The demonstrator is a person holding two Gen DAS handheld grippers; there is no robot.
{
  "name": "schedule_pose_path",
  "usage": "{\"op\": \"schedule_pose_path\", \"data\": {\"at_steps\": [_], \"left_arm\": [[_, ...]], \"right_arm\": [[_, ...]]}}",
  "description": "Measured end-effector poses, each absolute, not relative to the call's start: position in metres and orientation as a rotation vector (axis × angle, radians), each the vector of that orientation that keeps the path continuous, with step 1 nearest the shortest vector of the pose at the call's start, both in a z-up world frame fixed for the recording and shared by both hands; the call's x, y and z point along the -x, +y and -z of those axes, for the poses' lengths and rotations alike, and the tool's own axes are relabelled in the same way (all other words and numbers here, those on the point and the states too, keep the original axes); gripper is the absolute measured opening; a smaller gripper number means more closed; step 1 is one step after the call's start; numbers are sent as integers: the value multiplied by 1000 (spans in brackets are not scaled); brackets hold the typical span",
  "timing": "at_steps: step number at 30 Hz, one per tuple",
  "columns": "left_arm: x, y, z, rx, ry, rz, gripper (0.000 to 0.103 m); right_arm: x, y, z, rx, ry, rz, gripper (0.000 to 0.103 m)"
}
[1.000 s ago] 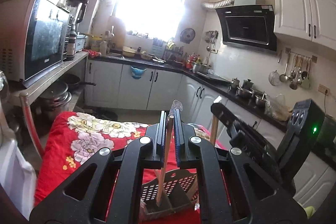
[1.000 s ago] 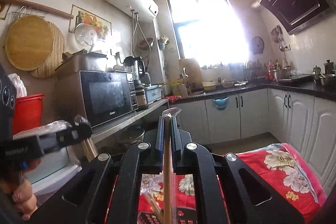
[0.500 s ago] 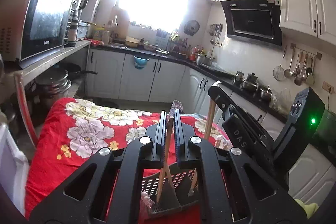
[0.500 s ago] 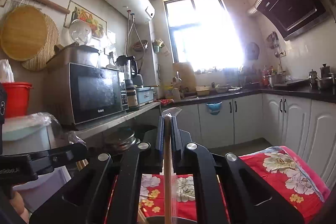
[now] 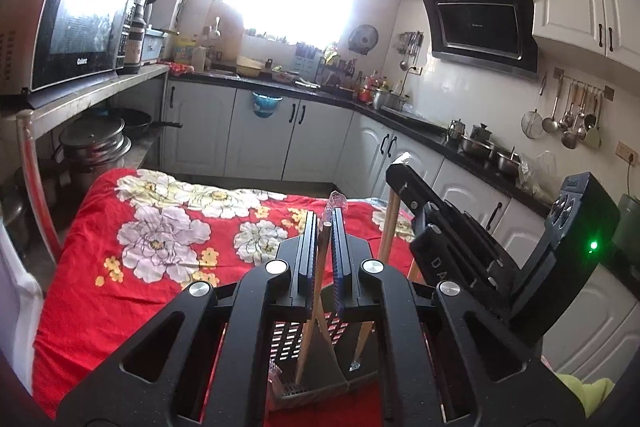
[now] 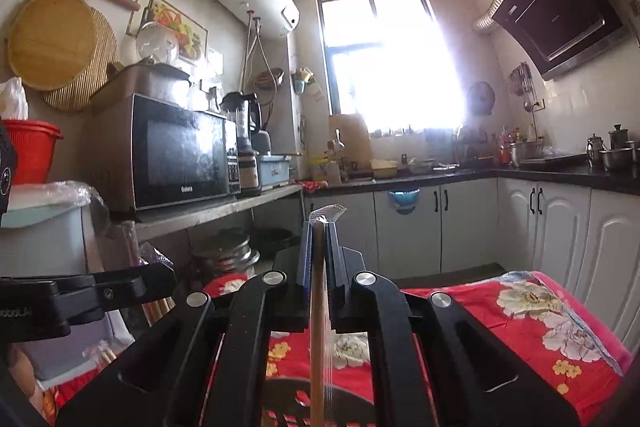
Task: Organize utensils
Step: 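Lift the left tool's chopstick over the caddy while the right tool carries its own, then open the left tool to drop its chopstick into the caddy while the right tool releases its own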
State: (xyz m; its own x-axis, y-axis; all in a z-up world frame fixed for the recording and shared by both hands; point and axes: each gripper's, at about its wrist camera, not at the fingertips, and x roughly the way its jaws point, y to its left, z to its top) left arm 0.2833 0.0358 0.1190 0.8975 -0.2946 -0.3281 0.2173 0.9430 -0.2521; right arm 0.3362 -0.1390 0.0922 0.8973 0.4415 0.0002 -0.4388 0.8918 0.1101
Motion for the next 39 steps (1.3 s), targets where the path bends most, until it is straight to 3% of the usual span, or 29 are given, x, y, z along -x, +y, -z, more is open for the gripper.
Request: {"op": "schedule_pose_path", "data": {"at_steps": [7, 13, 23, 29, 39], "left_arm": [[-282, 33, -106, 223, 397, 265, 4], [-276, 33, -99, 227, 406, 261, 4], [-264, 35, -96, 238, 420, 248, 4], [-258, 35, -92, 242, 435, 237, 14], [-240, 28, -90, 236, 448, 254, 42]], "right_arm": [[-327, -150, -82, -92, 80, -468, 9], [-311, -161, -77, -79, 111, -460, 18], [-279, -177, -79, -89, 174, -472, 42], [-263, -179, -75, -41, 239, -434, 46], [-245, -191, -62, -40, 341, -397, 52]]}}
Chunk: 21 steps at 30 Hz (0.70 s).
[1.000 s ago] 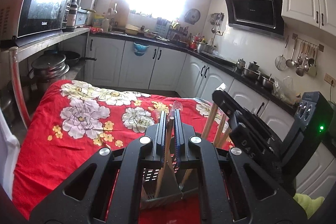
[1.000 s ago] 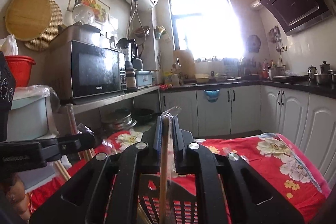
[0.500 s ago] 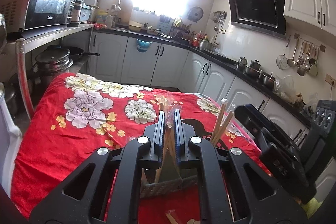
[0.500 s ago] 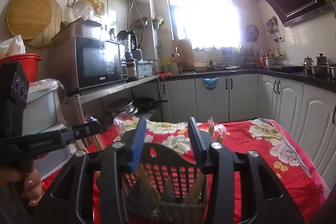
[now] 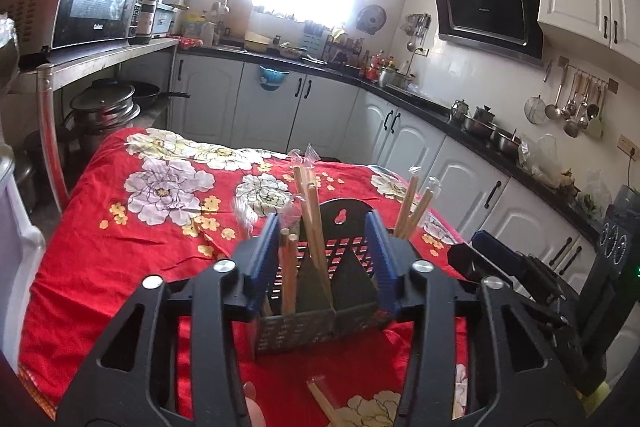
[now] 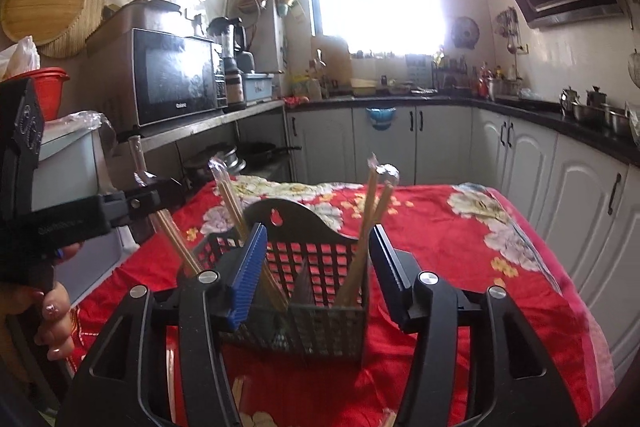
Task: Organize utensils
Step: 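Open the left tool to drop its chopstick into the caddy while the right tool releases its own, then move the left tool down to the chopstick pile while the right tool also lowers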
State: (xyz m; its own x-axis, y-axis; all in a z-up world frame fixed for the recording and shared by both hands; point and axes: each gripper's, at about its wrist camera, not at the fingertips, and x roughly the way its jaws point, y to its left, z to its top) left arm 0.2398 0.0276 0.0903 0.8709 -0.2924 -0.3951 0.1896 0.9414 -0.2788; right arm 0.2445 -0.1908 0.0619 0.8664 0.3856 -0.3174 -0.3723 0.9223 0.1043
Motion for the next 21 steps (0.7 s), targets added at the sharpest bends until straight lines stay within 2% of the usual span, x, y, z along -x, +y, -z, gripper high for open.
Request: {"op": "schedule_pose_path", "data": {"at_steps": [4, 14, 16, 21], "left_arm": [[-231, 26, -94, 239, 457, 260, 51], [-204, 27, -100, 250, 461, 273, 65], [-194, 27, -102, 242, 447, 277, 73], [-177, 33, -98, 253, 454, 275, 82]], "right_arm": [[-237, -198, -64, -45, 346, -384, 55], [-212, -211, -58, -19, 402, -384, 62], [-207, -215, -56, -21, 414, -378, 63], [-198, -219, -53, -24, 437, -374, 66]]}}
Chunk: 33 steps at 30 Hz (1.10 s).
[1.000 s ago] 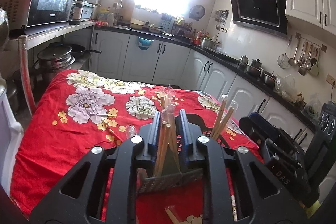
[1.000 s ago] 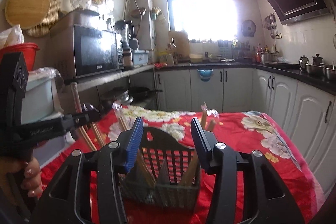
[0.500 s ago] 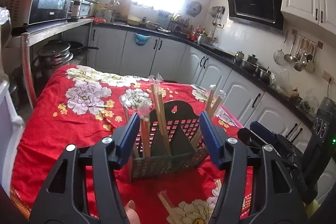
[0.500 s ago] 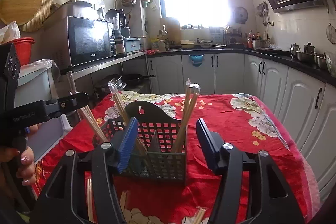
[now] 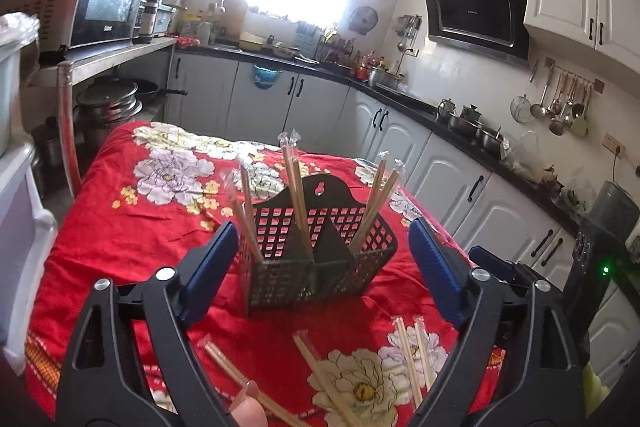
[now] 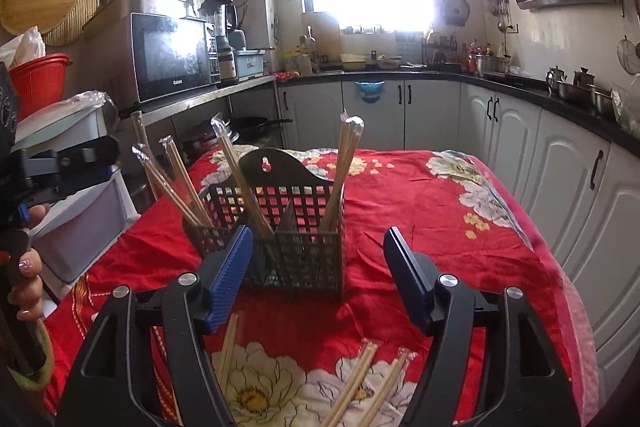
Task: Organize utensils
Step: 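Move the left tool down to the chopstick pile while the right tool also lowers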
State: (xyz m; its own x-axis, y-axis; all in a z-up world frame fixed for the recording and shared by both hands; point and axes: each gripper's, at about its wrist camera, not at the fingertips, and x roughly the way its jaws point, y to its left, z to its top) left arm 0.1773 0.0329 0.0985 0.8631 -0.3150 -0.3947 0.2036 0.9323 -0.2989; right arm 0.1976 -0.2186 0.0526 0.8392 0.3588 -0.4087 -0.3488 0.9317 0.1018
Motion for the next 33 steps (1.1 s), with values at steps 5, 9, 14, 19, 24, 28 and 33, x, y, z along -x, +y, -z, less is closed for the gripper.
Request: {"op": "schedule_pose_path", "data": {"at_steps": [5, 9, 14, 19, 24, 28, 33], "left_arm": [[-166, 38, -90, 260, 471, 260, 89], [-159, 41, -81, 267, 487, 252, 91], [-152, 46, -70, 276, 507, 245, 92], [-149, 48, -57, 286, 541, 235, 92], [-147, 48, -42, 294, 583, 229, 92], [-146, 47, -31, 295, 611, 225, 92], [-149, 47, -15, 301, 663, 212, 92]], "right_arm": [[-188, -220, -50, -31, 449, -375, 69], [-181, -220, -47, -32, 464, -375, 70], [-171, -219, -42, -13, 482, -378, 70], [-163, -220, -35, -9, 505, -388, 71], [-158, -221, -26, -8, 533, -395, 71], [-157, -221, -19, -11, 558, -400, 71], [-160, -221, -7, -14, 596, -403, 71]]}}
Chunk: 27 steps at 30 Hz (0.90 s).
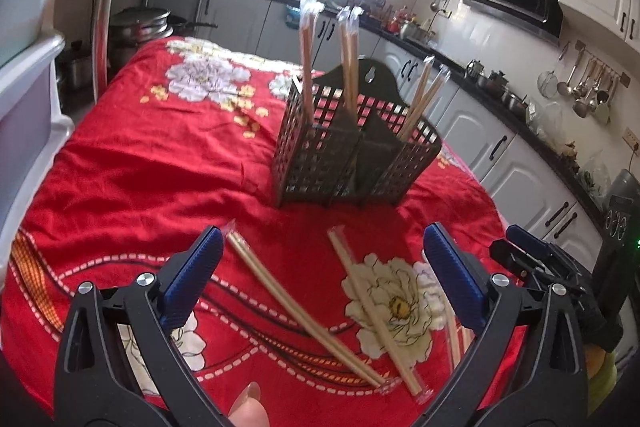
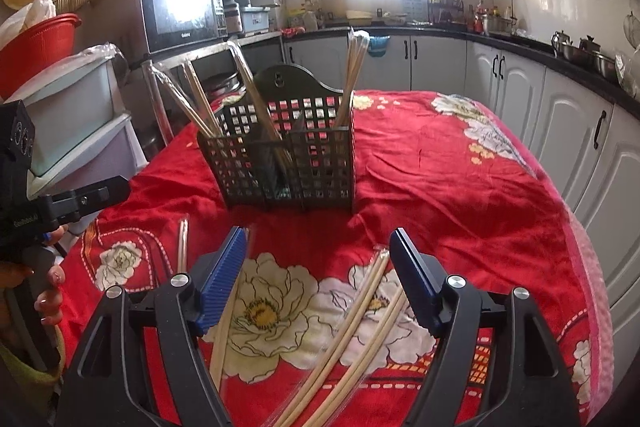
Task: Organize utensils
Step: 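Move the left tool down to the chopstick pile while the right tool also lowers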
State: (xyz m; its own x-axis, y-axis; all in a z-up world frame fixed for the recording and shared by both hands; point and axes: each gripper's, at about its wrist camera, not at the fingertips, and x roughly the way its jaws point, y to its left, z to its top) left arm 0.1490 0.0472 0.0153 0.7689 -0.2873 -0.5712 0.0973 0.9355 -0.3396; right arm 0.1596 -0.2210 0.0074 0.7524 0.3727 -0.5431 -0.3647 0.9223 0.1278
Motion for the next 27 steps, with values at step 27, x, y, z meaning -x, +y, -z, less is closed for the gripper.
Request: {"op": "schedule_pose_path", "data": {"at_steps": [27], "left_arm": [[-204, 65, 66, 553, 905, 186, 68]], "right_arm": [[-226, -225, 55, -94, 874, -407, 61]]}}
